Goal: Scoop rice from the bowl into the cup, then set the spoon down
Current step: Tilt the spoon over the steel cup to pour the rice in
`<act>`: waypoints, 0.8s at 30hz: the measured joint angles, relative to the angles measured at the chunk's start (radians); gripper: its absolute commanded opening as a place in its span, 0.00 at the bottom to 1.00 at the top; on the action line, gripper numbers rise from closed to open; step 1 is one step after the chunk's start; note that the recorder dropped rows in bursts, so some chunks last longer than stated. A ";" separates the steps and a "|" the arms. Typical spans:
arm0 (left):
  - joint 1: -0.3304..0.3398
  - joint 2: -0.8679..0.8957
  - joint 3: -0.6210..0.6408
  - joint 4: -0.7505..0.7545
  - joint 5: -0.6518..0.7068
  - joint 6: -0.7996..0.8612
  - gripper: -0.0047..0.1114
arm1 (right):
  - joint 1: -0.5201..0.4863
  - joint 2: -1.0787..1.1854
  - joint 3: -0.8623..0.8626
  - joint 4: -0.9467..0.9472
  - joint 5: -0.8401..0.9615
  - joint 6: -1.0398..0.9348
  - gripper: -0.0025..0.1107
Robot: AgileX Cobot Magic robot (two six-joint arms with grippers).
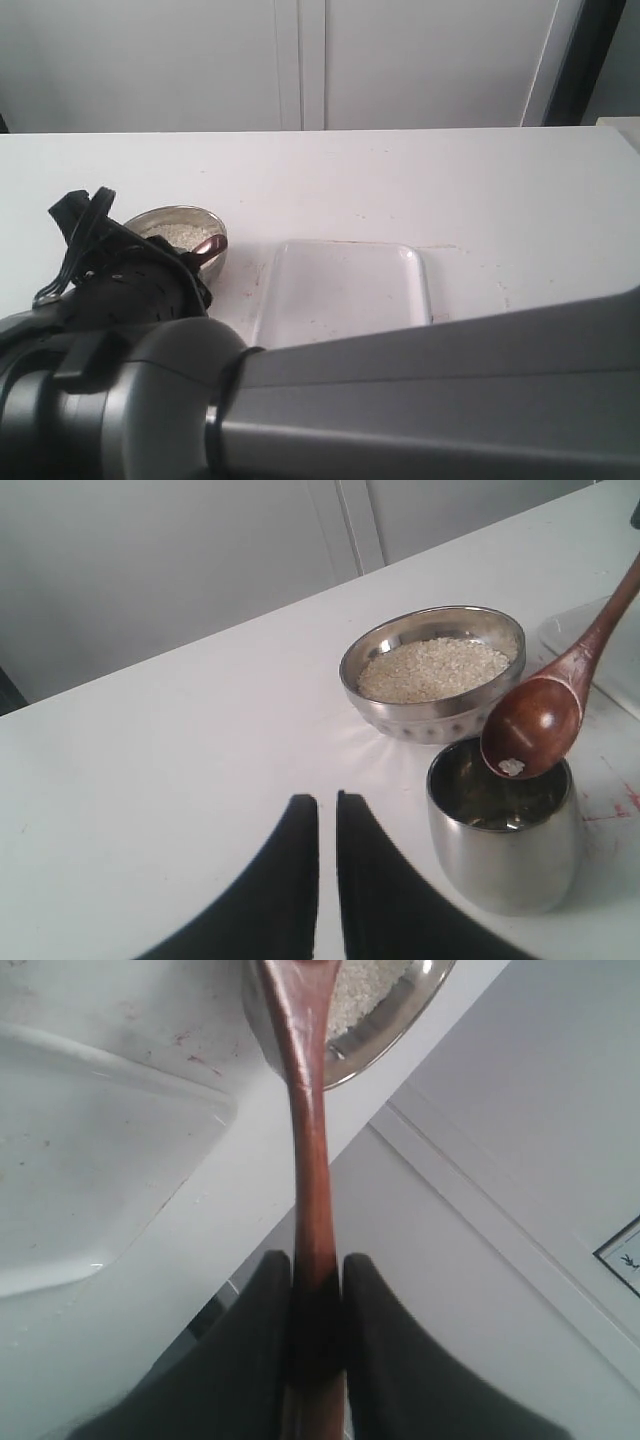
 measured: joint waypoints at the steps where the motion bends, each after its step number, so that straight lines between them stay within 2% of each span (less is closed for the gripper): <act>1: 0.000 0.000 0.000 0.000 0.000 0.000 0.16 | 0.000 0.000 0.000 0.004 0.000 -0.002 0.02; 24: 0.000 0.000 0.000 0.000 0.000 0.000 0.16 | 0.000 0.000 0.000 -0.035 0.017 0.005 0.02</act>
